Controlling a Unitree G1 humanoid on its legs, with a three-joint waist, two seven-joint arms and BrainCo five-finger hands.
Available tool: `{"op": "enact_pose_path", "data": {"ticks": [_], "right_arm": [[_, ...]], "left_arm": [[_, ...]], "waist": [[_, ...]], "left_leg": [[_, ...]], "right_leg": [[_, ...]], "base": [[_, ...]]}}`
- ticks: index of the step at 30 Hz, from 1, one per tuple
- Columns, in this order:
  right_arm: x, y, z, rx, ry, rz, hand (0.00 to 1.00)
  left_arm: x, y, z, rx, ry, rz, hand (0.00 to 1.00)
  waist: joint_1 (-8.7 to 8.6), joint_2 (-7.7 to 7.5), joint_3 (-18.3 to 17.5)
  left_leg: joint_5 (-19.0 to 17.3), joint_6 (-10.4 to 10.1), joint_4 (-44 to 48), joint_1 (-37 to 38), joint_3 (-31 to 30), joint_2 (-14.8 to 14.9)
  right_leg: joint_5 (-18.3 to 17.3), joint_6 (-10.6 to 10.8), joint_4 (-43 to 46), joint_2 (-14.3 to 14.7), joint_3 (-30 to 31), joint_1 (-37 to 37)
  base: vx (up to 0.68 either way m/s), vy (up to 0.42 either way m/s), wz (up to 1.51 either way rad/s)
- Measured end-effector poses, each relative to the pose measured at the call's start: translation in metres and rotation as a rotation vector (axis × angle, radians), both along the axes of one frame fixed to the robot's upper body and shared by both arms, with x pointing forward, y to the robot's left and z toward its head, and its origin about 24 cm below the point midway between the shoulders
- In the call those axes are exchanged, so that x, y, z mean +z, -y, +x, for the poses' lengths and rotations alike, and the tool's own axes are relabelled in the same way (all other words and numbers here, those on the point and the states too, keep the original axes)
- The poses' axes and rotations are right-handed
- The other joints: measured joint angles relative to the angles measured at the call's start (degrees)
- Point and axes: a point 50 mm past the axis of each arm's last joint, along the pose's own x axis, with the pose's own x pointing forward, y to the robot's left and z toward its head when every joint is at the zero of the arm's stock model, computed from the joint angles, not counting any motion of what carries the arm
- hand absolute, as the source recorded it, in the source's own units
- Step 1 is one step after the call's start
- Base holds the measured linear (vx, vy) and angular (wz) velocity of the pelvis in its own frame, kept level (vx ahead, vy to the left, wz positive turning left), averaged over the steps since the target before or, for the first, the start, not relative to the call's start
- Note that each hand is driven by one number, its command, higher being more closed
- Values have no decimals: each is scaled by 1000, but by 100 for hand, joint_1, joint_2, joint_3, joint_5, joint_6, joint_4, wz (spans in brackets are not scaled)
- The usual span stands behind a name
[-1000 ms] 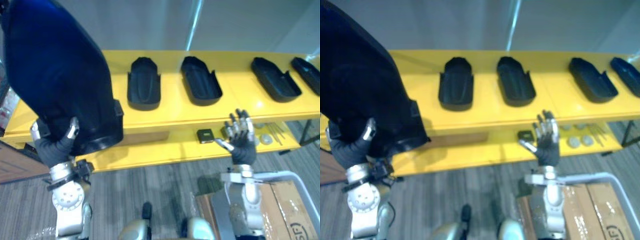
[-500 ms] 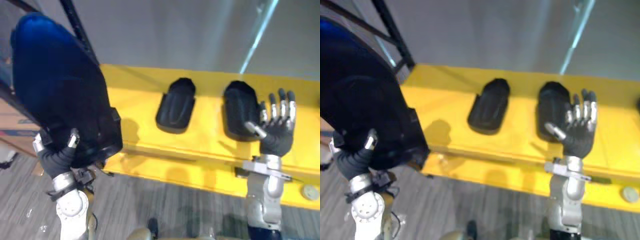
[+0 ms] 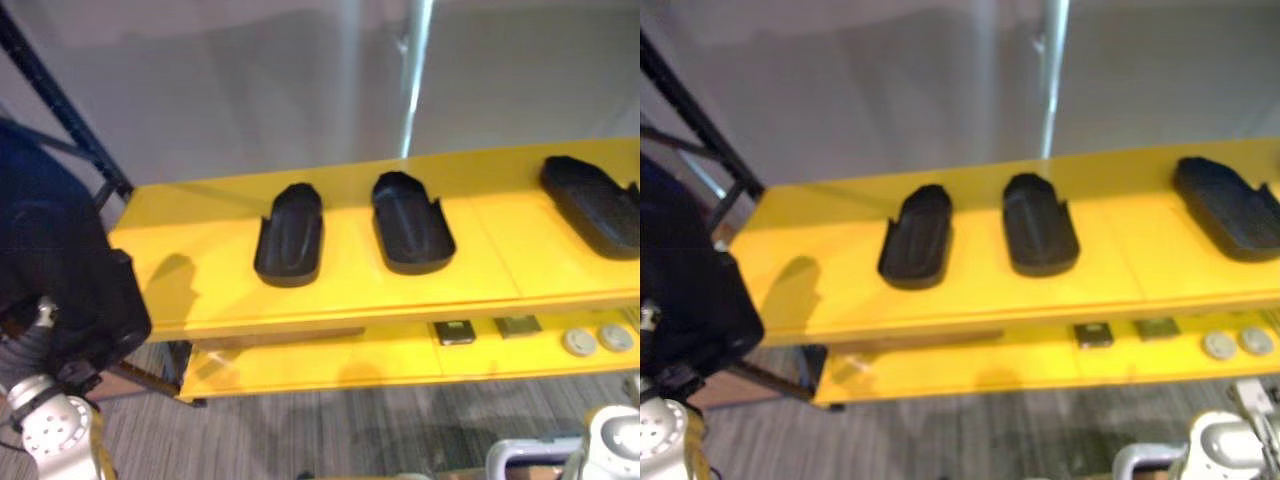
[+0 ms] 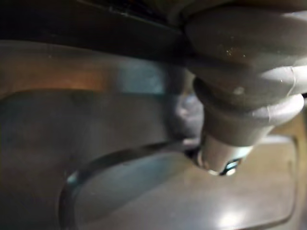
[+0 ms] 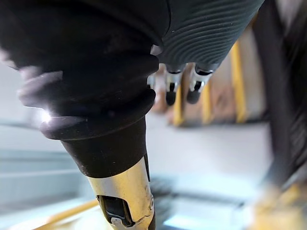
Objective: Walk over and take plastic housings, then place them on the shelf
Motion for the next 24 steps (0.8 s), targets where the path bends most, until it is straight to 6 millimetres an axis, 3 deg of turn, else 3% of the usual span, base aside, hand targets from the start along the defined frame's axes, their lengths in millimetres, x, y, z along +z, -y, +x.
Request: {"op": "enact_pose_path", "data": {"ticks": [3, 4, 5, 7, 11, 16, 20, 21, 24], "right_arm": [[-48, -2, -10, 106, -161, 236, 0], [-77, -10, -15, 183, -251, 367, 0], [-88, -13, -15, 212, -282, 415, 0], [-129, -29, -25, 315, -370, 629, 0], [-163, -46, -29, 550, -432, 848, 0], [-174, -47, -26, 823, -520, 939, 0], [-180, -39, -28, 880, -572, 994, 0], [-180, -38, -25, 898, -575, 1000, 0], [-179, -34, -25, 929, -585, 1002, 0]], "left_arm": [[-10, -13, 6, -11, -72, -46, 100], [-15, -24, 10, -24, -123, -73, 100], [-16, -27, 13, -35, -144, -84, 100], [-20, -38, 32, -108, -254, -121, 100], [-20, -46, 64, -255, -390, -212, 100], [0, -53, 95, -356, -503, -214, 100], [30, -56, 115, -394, -523, -158, 100], [39, -58, 118, -400, -534, -144, 100], [47, -59, 124, -405, -541, -163, 100]], "waist": [[-6, 8, 2], [3, 6, 1], [6, 8, 2], [28, 9, 1], [143, 45, 14], [148, 4, 45], [128, -138, 305], [94, -114, 421], [6, -143, 500]], "left_leg": [[28, -38, -147, 95, 111, -2], [24, -44, -161, 102, 166, 6], [22, -46, -162, 100, 173, 7], [23, -49, -163, 100, 176, 3], [31, -53, -163, 178, 170, -20], [31, -54, -161, 178, 167, -21], [28, -58, -58, 169, 168, -6], [29, -58, -44, 128, 168, -2], [27, -57, 49, -1, 173, -19]], "right_leg": [[7, -1, 2, 22, 99, -2], [5, -3, 2, 28, 129, -14], [5, -5, 2, 29, 134, -19], [5, -7, 6, 27, 138, -18], [4, -7, 15, 8, 111, 23], [0, -12, 44, 8, 105, -4], [-15, -30, 157, -3, 106, -42], [-19, -34, 201, -5, 106, -99], [-14, -24, 257, -39, 111, -213]], "base": [[-13, 0, -16], [-10, -2, -12], [1, -6, -6], [37, -10, 1], [42, -5, 0], [0, 0, 0], [-63, -3, -2], [-93, 8, 0], [-35, 14, 0]]}}
